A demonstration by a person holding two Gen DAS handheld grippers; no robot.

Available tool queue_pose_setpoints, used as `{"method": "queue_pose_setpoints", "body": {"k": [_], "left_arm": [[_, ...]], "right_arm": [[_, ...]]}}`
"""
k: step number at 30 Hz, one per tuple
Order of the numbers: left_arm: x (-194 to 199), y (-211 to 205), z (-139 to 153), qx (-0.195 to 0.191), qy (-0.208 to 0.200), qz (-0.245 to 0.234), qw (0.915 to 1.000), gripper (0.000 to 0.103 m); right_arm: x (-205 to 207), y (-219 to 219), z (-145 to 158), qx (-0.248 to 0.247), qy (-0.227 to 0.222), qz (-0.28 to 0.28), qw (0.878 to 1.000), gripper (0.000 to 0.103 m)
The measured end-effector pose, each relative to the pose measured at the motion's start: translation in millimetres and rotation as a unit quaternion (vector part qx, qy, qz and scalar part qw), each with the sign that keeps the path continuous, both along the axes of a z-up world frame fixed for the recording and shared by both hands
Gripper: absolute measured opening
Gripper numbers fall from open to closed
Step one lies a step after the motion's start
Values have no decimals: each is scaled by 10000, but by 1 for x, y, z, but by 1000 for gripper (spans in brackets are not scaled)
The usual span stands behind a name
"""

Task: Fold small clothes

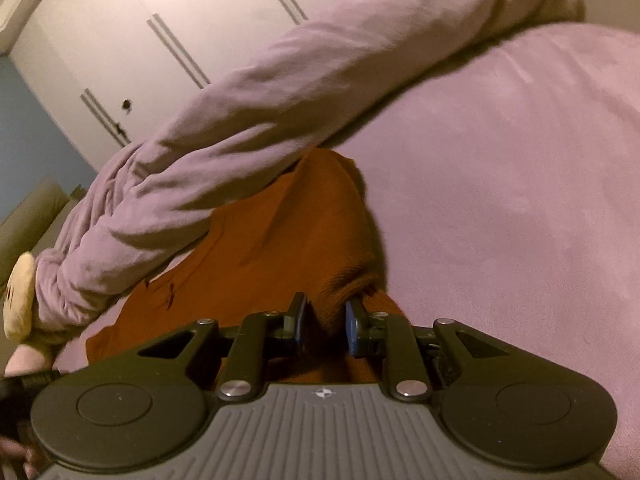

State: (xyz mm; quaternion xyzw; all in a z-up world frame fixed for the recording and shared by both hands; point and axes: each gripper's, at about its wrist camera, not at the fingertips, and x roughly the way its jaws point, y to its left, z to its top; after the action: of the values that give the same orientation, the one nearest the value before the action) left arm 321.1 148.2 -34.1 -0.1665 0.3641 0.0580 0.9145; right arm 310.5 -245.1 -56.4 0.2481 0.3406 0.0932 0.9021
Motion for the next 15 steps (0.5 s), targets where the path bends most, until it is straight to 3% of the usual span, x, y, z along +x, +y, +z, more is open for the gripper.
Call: {"method": "queue_pose_setpoints", "body": {"k": [3, 7, 9, 11, 13, 15], "left_arm": [[0, 17, -5, -44, 186, 285, 9994, 2], [-12, 27, -12, 207, 366, 398, 9983, 6], [-21, 33, -12, 17, 359, 413, 9985, 24], [-32, 37, -11, -77, 278, 447, 9986, 61], [-40, 39, -11, -111, 225, 480, 9985, 64], [-47, 43, -11, -194, 242, 562, 9979, 76]], "right_arm": [[-1, 7, 4, -228, -79, 90, 9997, 21], [-5, 11, 7, -511, -91, 172, 9985, 23], [-12, 14, 10, -809, -178, 239, 9963, 24], [-18, 17, 10, -1075, -210, 299, 9935, 29], [-24, 20, 7, -1335, -145, 366, 9903, 31], [-32, 25, 7, -1559, -192, 445, 9866, 32]]}}
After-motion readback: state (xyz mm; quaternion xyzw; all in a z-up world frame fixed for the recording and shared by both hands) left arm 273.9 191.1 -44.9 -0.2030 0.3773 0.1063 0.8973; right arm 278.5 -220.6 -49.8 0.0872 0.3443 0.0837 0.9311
